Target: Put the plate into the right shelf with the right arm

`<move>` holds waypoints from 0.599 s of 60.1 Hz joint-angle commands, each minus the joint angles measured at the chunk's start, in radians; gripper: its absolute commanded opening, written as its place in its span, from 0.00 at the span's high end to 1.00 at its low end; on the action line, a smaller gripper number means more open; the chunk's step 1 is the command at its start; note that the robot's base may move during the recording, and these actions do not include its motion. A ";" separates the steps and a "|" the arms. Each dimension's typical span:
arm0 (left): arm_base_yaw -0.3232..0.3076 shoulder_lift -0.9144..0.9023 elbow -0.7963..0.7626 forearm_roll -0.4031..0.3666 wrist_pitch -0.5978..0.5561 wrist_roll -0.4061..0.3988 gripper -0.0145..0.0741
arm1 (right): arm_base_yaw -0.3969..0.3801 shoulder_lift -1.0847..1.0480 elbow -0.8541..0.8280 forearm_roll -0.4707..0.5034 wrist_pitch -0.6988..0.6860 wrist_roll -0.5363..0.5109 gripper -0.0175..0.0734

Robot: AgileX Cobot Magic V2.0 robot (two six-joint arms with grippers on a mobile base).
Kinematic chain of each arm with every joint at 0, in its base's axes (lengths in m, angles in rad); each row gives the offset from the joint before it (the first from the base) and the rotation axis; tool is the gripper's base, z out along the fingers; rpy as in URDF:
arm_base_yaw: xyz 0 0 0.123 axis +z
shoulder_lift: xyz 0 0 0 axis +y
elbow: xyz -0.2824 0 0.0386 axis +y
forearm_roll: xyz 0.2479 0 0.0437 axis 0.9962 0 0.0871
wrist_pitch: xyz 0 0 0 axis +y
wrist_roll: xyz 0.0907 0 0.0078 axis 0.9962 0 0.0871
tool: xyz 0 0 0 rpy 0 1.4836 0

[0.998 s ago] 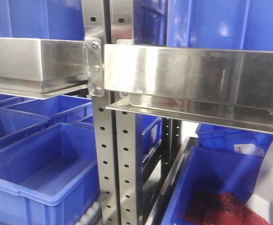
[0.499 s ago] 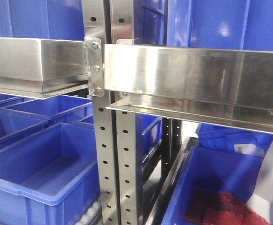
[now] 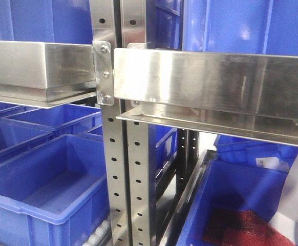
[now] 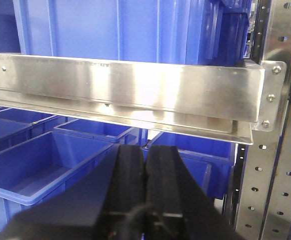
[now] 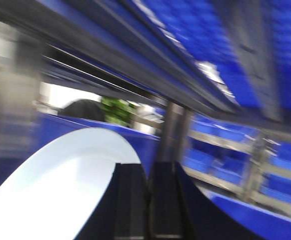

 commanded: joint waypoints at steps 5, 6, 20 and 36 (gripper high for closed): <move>-0.001 -0.006 0.005 -0.002 -0.087 -0.002 0.89 | -0.137 0.045 -0.040 0.021 -0.088 -0.007 0.75; -0.001 -0.006 0.005 -0.002 -0.087 -0.002 0.89 | -0.146 0.051 -0.040 0.021 -0.088 -0.007 0.75; -0.001 -0.006 0.005 -0.002 -0.087 -0.002 0.89 | -0.194 0.198 -0.040 0.020 -0.064 -0.007 0.75; -0.001 -0.006 0.005 -0.002 -0.087 -0.002 0.89 | -0.194 0.310 -0.040 0.020 -0.009 -0.007 0.61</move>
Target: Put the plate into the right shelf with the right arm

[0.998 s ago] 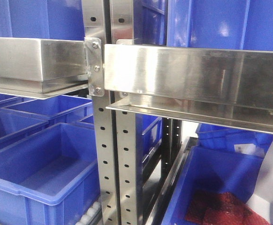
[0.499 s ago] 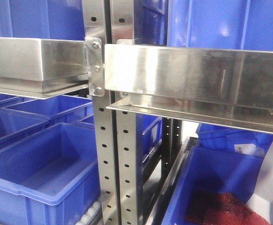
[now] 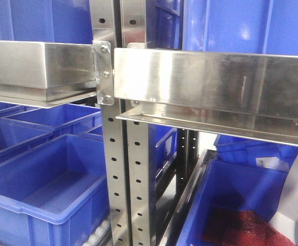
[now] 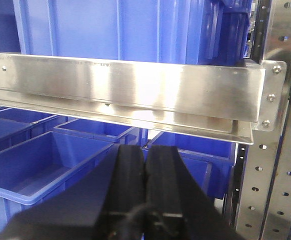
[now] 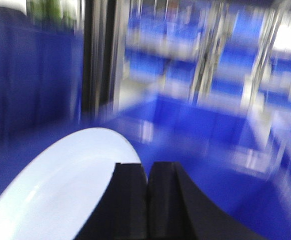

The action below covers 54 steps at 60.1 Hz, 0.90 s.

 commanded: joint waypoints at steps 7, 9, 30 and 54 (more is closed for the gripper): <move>-0.001 -0.006 0.005 -0.002 -0.087 -0.002 0.89 | -0.006 -0.027 -0.044 0.002 -0.014 -0.007 0.26; -0.001 -0.006 0.005 -0.002 -0.087 -0.002 0.89 | -0.006 -0.031 -0.048 0.002 -0.006 -0.007 0.16; -0.001 -0.006 0.005 -0.002 -0.087 -0.002 0.89 | 0.003 -0.214 -0.062 0.004 0.159 -0.005 0.14; -0.001 -0.006 0.005 -0.002 -0.087 -0.002 0.89 | 0.040 -0.670 0.123 0.014 0.331 0.005 0.75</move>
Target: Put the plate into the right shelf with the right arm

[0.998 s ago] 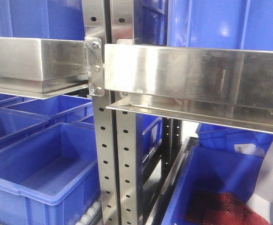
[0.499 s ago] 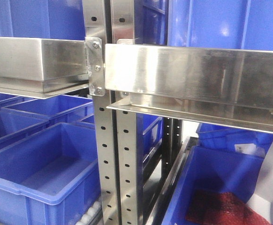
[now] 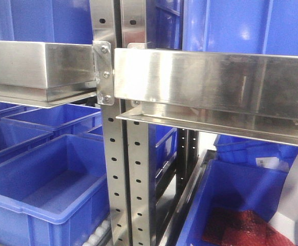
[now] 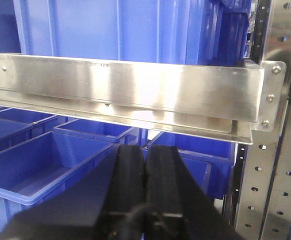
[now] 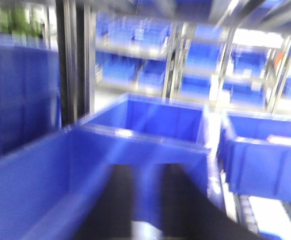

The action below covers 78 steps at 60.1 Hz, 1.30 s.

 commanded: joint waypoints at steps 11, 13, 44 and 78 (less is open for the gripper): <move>-0.001 -0.006 0.005 -0.002 -0.087 -0.002 0.89 | 0.000 -0.320 0.233 -0.008 -0.060 0.001 0.75; -0.001 -0.006 0.005 -0.002 -0.087 -0.002 0.89 | 0.000 -0.356 0.269 -0.008 -0.060 0.001 0.75; -0.001 -0.006 0.005 -0.002 -0.087 -0.002 0.89 | 0.000 -0.550 0.499 -0.005 -0.033 0.001 0.75; -0.001 -0.006 0.005 -0.002 -0.087 -0.002 0.89 | 0.000 -0.570 0.534 0.295 -0.029 -0.351 0.75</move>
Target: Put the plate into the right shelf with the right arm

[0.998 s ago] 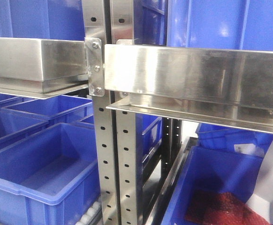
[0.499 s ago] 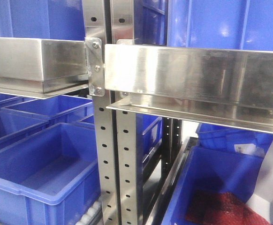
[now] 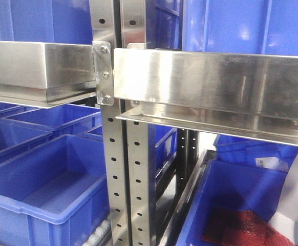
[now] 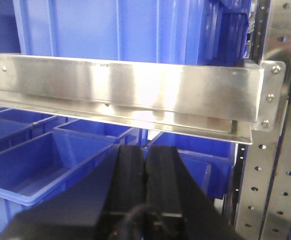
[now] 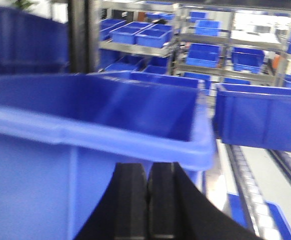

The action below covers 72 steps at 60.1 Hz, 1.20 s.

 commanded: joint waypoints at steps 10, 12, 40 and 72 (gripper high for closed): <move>-0.001 -0.006 0.005 -0.002 -0.087 -0.002 0.89 | 0.000 -0.065 0.125 0.257 -0.114 -0.241 0.75; -0.001 -0.006 0.005 -0.002 -0.087 -0.002 0.89 | -0.002 -0.083 0.163 0.260 -0.134 -0.236 0.75; -0.001 -0.006 0.005 -0.002 -0.087 -0.002 0.89 | -0.086 -0.233 0.572 0.265 -0.420 -0.146 0.75; -0.001 -0.006 0.005 -0.002 -0.087 -0.002 0.89 | -0.086 -0.233 0.567 0.263 -0.388 -0.146 0.75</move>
